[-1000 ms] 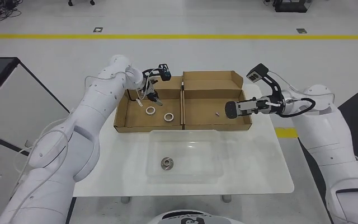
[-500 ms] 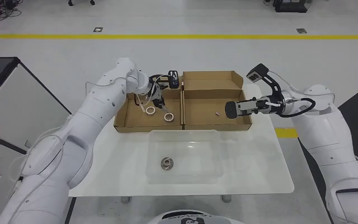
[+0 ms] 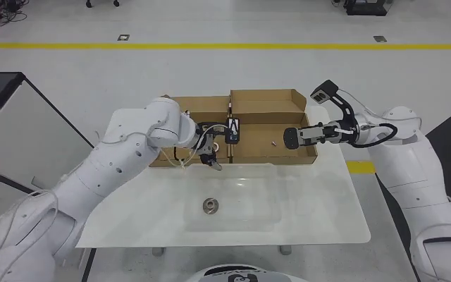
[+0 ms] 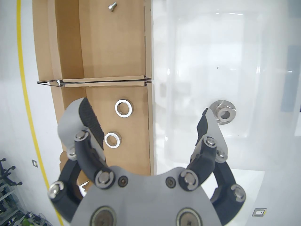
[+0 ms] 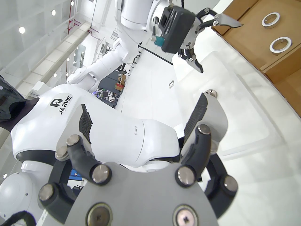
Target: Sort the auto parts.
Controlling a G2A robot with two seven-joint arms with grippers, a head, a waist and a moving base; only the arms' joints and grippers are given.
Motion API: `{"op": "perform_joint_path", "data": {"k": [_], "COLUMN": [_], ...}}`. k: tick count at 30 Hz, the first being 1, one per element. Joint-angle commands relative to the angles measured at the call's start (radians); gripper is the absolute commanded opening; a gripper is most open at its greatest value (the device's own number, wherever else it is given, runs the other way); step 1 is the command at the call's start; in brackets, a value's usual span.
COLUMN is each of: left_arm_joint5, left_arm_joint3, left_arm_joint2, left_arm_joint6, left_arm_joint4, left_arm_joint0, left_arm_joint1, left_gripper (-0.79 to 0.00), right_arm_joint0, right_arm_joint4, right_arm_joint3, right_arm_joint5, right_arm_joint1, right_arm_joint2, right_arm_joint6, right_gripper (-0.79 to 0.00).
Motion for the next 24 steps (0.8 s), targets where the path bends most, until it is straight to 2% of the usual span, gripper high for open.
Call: {"op": "perform_joint_path", "data": {"k": [1, 5, 10, 19, 24], "left_arm_joint5": [0.037, 0.085, 0.128, 0.138, 0.179], "left_arm_joint3": [-0.049, -0.104, -0.137, -0.145, -0.181], "left_arm_joint2": [0.035, 0.107, 0.203, 0.224, 0.294], "left_arm_joint6": [-0.036, -0.084, -0.127, -0.137, -0.178], "left_arm_joint4": [-0.015, -0.069, -0.126, -0.113, -0.113], "left_arm_joint0": [-0.007, -0.033, -0.087, -0.096, -0.105], "left_arm_joint1": [0.025, 0.061, 0.088, 0.090, 0.086], "left_gripper": [0.000, 0.000, 0.000, 0.000, 0.000], "right_arm_joint0": [0.000, 0.000, 0.000, 0.000, 0.000], "right_arm_joint4": [0.000, 0.000, 0.000, 0.000, 0.000], "right_arm_joint3": [0.000, 0.000, 0.000, 0.000, 0.000], "right_arm_joint5": [0.000, 0.000, 0.000, 0.000, 0.000], "right_arm_joint1": [0.000, 0.000, 0.000, 0.000, 0.000], "right_arm_joint2": [0.000, 0.000, 0.000, 0.000, 0.000], "right_arm_joint6": [0.000, 0.000, 0.000, 0.000, 0.000], "right_gripper": [0.000, 0.000, 0.000, 0.000, 0.000]}}
